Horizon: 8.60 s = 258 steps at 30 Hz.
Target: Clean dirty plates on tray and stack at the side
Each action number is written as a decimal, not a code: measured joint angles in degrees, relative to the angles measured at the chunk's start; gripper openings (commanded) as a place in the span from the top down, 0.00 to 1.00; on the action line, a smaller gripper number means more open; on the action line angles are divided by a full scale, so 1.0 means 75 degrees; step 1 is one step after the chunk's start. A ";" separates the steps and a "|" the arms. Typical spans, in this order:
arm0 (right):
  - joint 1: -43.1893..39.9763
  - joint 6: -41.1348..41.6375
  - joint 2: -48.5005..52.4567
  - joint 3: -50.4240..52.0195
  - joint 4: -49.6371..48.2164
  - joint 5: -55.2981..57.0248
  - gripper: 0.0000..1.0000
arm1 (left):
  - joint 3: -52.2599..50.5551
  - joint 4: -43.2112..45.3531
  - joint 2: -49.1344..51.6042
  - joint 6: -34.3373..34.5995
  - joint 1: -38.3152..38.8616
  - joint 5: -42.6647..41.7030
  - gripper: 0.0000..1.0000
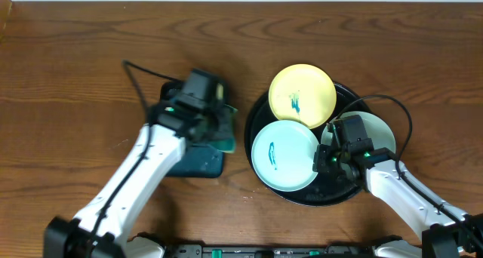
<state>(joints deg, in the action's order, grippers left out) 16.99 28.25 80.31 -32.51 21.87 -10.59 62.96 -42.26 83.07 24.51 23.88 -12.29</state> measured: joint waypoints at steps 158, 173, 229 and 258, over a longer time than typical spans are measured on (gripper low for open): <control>0.0087 0.0090 0.0061 -0.0128 -0.0184 0.0023 0.99 | 0.2681 -0.0015 0.4570 0.1801 0.2897 0.4540 0.92; 0.0087 0.0085 0.0050 -0.0157 -0.0125 0.0230 0.99 | 0.2608 0.1355 0.4570 0.1711 0.2713 0.2672 0.92; 0.0082 -0.1609 0.0114 -0.2664 0.3529 0.0705 0.99 | 0.1996 -0.1763 0.1110 -0.0303 -0.0988 0.1413 0.92; 0.2302 -0.1515 0.0187 -0.4514 0.4788 0.3972 0.99 | 0.0970 -0.1478 0.1113 -0.0510 -0.1728 0.0769 0.73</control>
<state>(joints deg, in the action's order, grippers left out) 34.26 16.88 81.71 -66.37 57.78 19.20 70.24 -53.34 91.42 20.69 10.92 -6.52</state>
